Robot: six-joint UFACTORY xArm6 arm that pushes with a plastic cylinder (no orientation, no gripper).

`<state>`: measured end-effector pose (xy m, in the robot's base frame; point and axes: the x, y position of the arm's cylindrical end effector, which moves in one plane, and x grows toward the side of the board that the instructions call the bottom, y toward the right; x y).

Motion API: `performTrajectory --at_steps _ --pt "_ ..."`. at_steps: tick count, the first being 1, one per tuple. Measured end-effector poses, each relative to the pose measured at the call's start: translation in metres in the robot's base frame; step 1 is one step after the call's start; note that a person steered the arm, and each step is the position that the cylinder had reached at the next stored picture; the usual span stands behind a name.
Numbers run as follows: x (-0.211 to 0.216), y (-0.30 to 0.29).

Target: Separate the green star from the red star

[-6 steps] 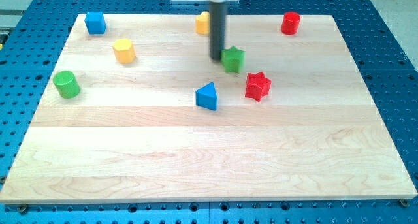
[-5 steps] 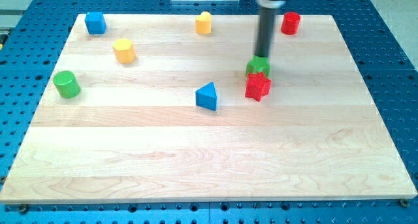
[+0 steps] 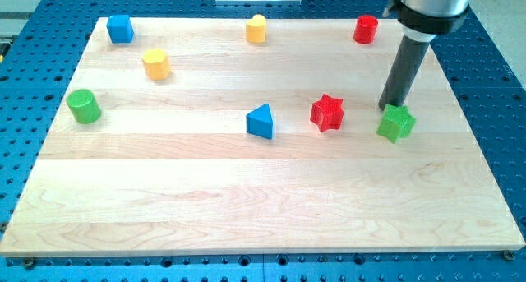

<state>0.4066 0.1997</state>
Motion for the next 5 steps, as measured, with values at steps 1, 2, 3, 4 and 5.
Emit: performTrajectory --at_steps 1,2,3,4,5 --pt "0.029 -0.01" --pt "0.025 -0.02" --pt "0.023 0.054" --pt "0.12 -0.023" --pt "0.136 -0.037"
